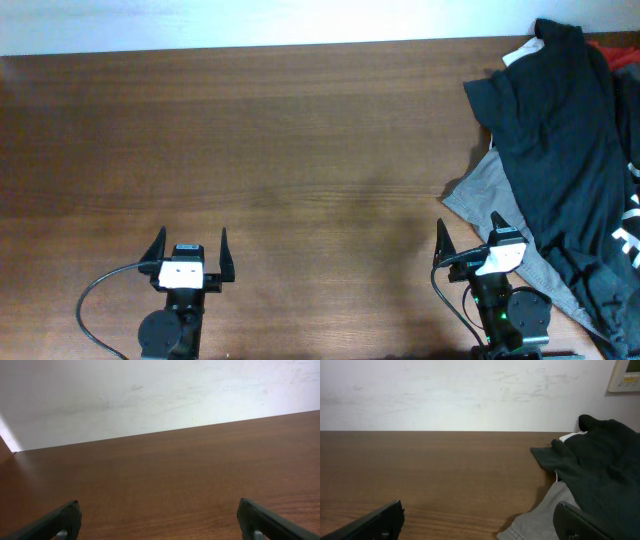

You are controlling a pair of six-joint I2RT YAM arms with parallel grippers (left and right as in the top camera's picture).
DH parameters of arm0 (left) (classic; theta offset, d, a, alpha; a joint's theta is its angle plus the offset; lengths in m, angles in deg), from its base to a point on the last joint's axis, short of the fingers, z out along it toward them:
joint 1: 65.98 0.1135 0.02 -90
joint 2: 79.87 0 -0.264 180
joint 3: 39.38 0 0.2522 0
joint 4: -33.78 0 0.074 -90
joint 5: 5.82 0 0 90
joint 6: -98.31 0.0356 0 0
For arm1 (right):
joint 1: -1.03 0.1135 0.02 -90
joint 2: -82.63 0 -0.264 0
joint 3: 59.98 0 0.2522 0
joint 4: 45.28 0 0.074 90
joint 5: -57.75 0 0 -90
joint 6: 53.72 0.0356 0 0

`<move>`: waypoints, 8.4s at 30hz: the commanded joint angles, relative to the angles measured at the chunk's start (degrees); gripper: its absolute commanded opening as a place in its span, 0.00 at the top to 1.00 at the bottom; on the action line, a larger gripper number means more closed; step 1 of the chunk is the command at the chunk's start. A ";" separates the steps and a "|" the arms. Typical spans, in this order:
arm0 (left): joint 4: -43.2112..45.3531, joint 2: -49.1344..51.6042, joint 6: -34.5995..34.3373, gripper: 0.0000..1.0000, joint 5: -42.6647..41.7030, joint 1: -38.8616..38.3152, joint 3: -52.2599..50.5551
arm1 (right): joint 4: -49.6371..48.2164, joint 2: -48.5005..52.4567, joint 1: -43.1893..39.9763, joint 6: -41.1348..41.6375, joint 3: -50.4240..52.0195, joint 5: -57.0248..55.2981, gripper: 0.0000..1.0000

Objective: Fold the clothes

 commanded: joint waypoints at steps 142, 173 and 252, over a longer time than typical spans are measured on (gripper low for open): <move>-23.26 33.40 -5.81 0.01 -7.63 -0.22 30.88 | 35.41 31.69 -0.04 1.77 -37.81 -2.82 0.01; -33.77 46.58 -7.39 0.01 -17.38 -0.22 43.25 | 46.29 77.09 -35.82 14.84 -55.06 -24.04 0.01; -23.61 50.97 -7.37 0.01 -23.61 -0.24 43.23 | 42.42 87.91 28.28 14.69 -80.83 -12.61 0.40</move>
